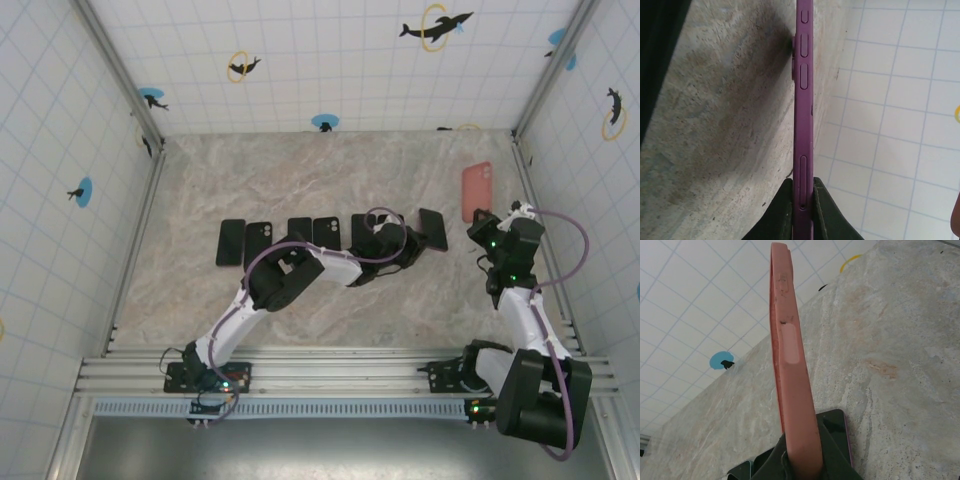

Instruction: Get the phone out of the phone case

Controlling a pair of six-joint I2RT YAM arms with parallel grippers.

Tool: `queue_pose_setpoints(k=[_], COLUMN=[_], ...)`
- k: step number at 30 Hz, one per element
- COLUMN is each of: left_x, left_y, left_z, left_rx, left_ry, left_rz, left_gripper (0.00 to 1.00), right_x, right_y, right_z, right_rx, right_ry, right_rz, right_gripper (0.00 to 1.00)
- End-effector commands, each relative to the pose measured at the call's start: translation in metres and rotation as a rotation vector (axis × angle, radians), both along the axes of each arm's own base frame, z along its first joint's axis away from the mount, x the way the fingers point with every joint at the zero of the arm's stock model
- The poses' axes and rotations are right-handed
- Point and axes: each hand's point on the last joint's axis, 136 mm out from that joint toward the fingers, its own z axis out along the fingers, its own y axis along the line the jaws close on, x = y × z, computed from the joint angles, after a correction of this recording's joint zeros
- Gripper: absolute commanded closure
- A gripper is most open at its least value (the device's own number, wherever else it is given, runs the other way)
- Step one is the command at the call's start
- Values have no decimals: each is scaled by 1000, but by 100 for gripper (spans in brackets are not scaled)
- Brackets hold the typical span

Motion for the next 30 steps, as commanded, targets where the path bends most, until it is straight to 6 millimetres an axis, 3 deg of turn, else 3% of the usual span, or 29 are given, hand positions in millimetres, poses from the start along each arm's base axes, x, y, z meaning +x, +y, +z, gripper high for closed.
queue_pose_setpoints(k=[1,7,18,21,22,30], left_x=[0,-4,-14,-17,-17,-23], left_y=[-9,-8,1,6,6,14], left_z=[3,0,3,-8,13,18], left_rx=[-12,1,63,87,60,85], left_ry=[-1,14,-2,8,-10,-30], left_rz=[4,-3,-27,-28,-27,-39], left_gripper=[82,71,60,59,58,54], right_x=[-5,-7,-6,-6,-6,-6], right_y=[0,0,0,1,1,0], right_z=[-3,-6,-3,-4,-4,-14], right_rx=[5,6,5,8,9,2], right_ry=[2,10,2,1,3,27], right_rz=[-1,0,0,3,5,2], right_gripper=[100,100,100,100,100,100])
